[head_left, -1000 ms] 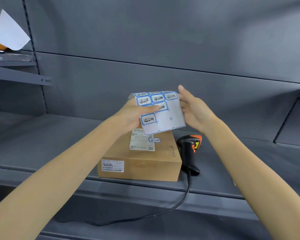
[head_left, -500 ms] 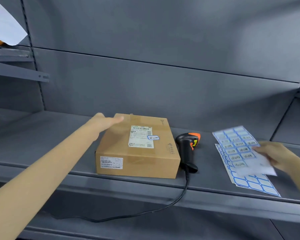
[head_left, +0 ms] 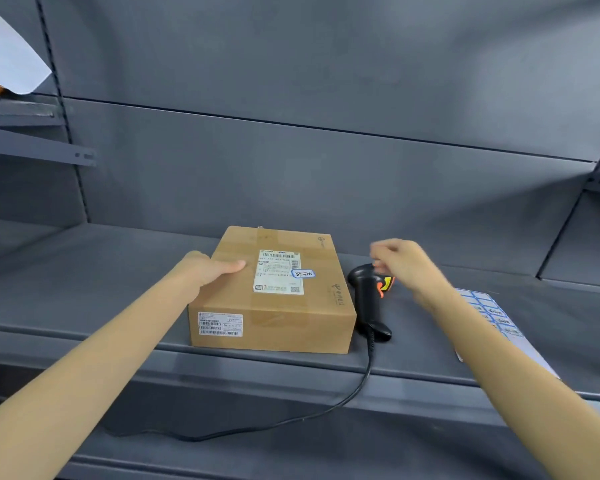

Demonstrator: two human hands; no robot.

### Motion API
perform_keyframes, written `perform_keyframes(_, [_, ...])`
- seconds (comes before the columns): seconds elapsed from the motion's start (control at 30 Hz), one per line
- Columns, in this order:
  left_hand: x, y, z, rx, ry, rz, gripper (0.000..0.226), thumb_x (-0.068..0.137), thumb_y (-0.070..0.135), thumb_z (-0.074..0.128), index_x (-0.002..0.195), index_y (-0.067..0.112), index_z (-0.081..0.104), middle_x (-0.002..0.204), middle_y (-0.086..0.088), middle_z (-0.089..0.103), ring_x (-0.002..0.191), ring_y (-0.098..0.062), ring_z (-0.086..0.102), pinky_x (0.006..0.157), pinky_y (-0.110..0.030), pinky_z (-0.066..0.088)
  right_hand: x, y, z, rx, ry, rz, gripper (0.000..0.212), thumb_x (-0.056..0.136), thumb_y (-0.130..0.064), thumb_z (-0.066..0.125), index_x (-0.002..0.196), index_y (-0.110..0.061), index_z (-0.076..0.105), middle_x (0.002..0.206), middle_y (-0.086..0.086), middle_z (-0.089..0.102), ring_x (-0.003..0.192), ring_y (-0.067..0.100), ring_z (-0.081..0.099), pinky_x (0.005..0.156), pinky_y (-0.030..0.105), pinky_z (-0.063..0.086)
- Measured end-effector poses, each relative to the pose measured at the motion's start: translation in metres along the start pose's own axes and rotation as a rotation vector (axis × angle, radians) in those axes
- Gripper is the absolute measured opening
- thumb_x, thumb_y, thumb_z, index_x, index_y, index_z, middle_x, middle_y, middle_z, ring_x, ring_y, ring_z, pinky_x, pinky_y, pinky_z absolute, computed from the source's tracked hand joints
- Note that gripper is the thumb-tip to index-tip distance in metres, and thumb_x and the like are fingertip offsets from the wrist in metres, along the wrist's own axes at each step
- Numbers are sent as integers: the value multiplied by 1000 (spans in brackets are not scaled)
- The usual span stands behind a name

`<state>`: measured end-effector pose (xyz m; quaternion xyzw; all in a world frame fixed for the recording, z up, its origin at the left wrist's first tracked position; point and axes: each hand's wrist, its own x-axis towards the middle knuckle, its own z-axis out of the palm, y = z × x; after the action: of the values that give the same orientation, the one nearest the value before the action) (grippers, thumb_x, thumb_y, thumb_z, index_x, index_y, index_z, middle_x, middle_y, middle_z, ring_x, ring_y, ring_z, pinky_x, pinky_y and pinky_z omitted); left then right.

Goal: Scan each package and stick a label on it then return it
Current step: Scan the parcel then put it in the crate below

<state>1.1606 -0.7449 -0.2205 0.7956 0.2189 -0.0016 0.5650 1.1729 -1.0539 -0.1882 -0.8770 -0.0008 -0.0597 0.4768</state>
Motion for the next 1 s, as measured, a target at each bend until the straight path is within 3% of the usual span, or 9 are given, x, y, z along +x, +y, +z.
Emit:
perform_keyframes(0.1, [-5, -2, -2, -74, 18, -4, 72, 69, 39, 84, 125, 5, 55, 119, -11, 63, 100, -29, 61, 77, -38, 48, -7, -28, 42, -48, -147, 44, 33, 85, -33, 54, 65, -15, 36, 67, 1, 36, 61, 18, 37, 60, 26, 27])
perform_keyframes(0.2, [-9, -6, -4, -137, 19, 7, 54, 70, 35, 84, 110, 7, 63, 105, -9, 68, 83, -23, 64, 63, -32, 46, -7, -36, 63, -134, -142, 52, 41, 92, -32, 51, 59, -15, 33, 58, -2, 38, 54, 15, 36, 52, 26, 28])
perform_keyframes(0.27, [-12, -8, -4, -182, 15, 19, 41, 69, 33, 85, 97, 11, 65, 96, -5, 69, 74, -18, 63, 55, -29, 43, -5, -39, 68, -207, -112, 58, 40, 93, -29, 52, 60, -16, 34, 62, -1, 39, 64, 18, 41, 59, 26, 32])
perform_keyframes(0.43, [-18, -7, -7, -274, 12, 48, 41, 66, 31, 87, 98, 13, 68, 94, -2, 70, 77, -17, 64, 55, -29, 44, 3, -35, 64, -27, -32, 109, 25, 85, -26, 64, 85, -1, 59, 102, 13, 64, 107, 30, 53, 91, 40, 45])
perform_keyframes(0.53, [-22, -8, -10, -324, 17, 64, 33, 66, 29, 87, 92, 17, 70, 93, -1, 72, 79, -18, 66, 57, -30, 46, 0, -31, 56, 224, -71, 74, 22, 85, -18, 68, 100, -2, 68, 103, 13, 72, 96, 28, 66, 83, 37, 55])
perform_keyframes(0.6, [-27, -3, -14, -359, 23, 80, 34, 65, 30, 88, 92, 19, 71, 93, 0, 72, 83, -20, 67, 63, -32, 49, -2, -33, 50, 410, -110, -2, 29, 85, -13, 69, 115, -12, 67, 103, 7, 73, 83, 20, 70, 67, 28, 57])
perform_keyframes(0.67, [-33, 6, -18, -405, 9, 101, 36, 64, 31, 88, 94, 18, 71, 92, 0, 74, 85, -21, 68, 67, -34, 51, -4, -37, 41, 571, -153, -59, 40, 85, -13, 69, 122, -26, 60, 101, 4, 74, 82, 18, 72, 64, 28, 57])
perform_keyframes(0.83, [-55, 40, -9, -461, -44, 208, 31, 68, 30, 86, 95, 20, 73, 87, 4, 76, 81, -17, 71, 65, -30, 53, -15, -48, -8, 662, -335, -126, 32, 90, -23, 64, 104, -52, 64, 103, -8, 74, 88, 10, 72, 63, 25, 56])
perform_keyframes(1.0, [-83, 75, 33, -444, -126, 343, 15, 78, 27, 78, 91, 21, 72, 87, 5, 75, 78, -13, 71, 66, -29, 55, -37, -26, -70, 659, -271, 106, 45, 83, -33, 71, 124, -19, 61, 113, 1, 71, 100, 16, 70, 83, 33, 57])
